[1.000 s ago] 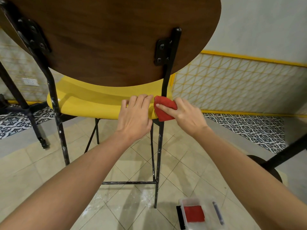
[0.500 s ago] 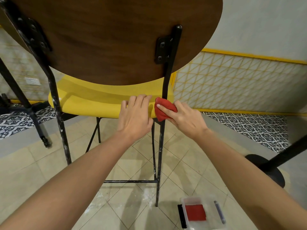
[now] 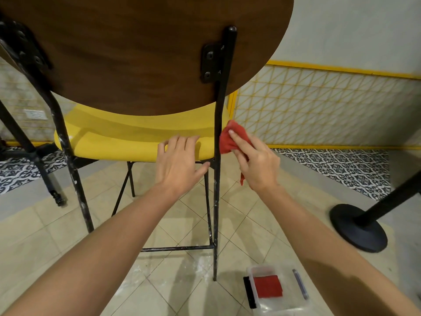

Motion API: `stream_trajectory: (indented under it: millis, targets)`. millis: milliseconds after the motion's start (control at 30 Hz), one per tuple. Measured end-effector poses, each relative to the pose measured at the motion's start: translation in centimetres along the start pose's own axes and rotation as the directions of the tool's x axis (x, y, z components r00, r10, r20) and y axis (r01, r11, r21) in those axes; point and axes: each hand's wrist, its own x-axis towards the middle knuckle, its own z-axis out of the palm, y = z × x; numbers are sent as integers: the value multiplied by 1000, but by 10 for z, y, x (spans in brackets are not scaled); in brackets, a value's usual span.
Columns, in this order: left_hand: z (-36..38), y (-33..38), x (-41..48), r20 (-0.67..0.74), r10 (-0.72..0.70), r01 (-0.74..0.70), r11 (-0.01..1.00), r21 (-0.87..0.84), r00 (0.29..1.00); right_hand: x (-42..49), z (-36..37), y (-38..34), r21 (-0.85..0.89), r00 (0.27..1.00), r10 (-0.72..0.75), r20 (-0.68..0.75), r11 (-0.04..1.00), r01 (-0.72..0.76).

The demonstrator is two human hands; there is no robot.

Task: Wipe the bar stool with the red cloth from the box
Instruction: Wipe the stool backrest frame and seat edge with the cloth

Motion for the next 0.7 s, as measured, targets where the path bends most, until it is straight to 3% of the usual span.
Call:
stream_trajectory:
  millis: [100, 233, 333, 433, 500, 633, 700]
  targets:
    - [3, -3, 1, 28, 4, -4, 1000, 24, 1000, 10, -6, -5, 113, 978, 210, -12, 972, -207]
    - [4, -3, 1, 35, 12, -14, 999, 49, 999, 11, 8, -29, 288, 907, 307, 288, 876, -387]
    - [4, -4, 0, 27, 18, -20, 998, 55, 999, 3, 14, -29, 205, 861, 368, 351, 867, -455]
    - [4, -4, -1, 42, 19, -22, 998, 60, 999, 3, 9, -22, 20, 825, 346, 447, 918, -395]
    - [4, -4, 0, 44, 18, -20, 998, 64, 999, 12, 4, -22, 6, 843, 339, 418, 927, -376]
    - [3, -5, 1, 46, 26, -29, 998, 61, 999, 31, 3, -33, 222, 871, 400, 284, 857, -465]
    - [3, -5, 1, 56, 33, -36, 997, 69, 998, 31, 5, -36, 250, 865, 420, 276, 837, -486]
